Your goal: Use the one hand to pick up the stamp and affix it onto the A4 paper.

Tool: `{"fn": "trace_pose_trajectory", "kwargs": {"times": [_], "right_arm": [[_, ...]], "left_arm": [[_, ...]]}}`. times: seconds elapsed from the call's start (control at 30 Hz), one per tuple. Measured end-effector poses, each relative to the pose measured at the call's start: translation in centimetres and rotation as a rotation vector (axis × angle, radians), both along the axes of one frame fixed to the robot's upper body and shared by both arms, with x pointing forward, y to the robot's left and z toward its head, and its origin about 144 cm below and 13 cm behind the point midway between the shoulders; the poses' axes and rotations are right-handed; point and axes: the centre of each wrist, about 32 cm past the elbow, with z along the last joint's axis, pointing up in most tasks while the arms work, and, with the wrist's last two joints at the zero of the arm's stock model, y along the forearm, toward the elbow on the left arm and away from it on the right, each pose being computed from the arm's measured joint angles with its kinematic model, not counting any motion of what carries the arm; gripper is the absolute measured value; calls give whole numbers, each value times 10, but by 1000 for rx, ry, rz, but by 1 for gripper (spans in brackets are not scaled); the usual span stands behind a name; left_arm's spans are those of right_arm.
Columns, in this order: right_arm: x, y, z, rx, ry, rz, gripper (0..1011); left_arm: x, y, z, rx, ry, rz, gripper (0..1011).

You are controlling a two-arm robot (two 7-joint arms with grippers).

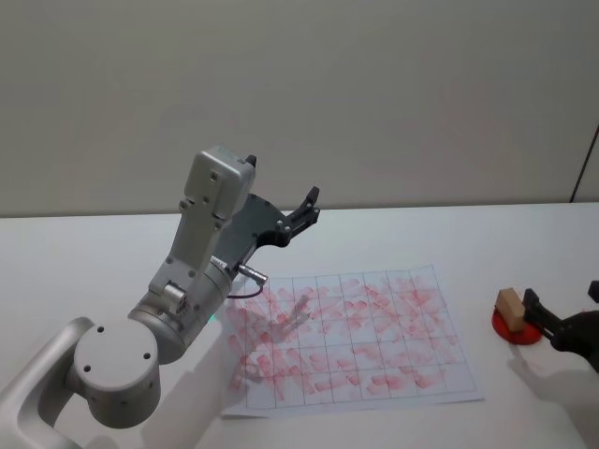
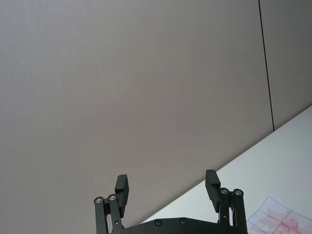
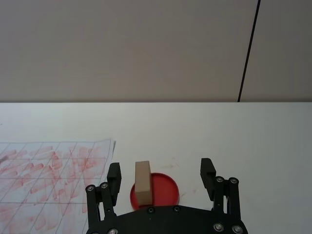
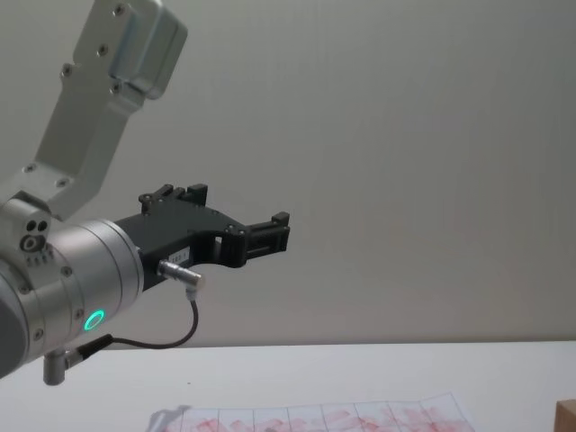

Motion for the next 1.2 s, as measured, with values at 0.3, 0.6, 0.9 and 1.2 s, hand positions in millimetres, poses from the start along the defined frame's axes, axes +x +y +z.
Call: {"fn": "trace_pose_trajectory", "kwargs": {"times": [0.3, 0.6, 0.9, 1.2], "right_arm": [[13, 1, -11, -4, 61, 21, 1001], [23, 1, -19, -13, 95, 43, 1001], [33, 2, -25, -30, 118, 73, 1001], [38, 3, -28, -40, 129, 91, 813]], "left_arm": [[0, 0, 0, 0, 0, 0, 1001], [0, 0, 0, 0, 0, 0, 1001], [0, 0, 0, 0, 0, 0, 1001], [0, 0, 0, 0, 0, 0, 1001]]}}
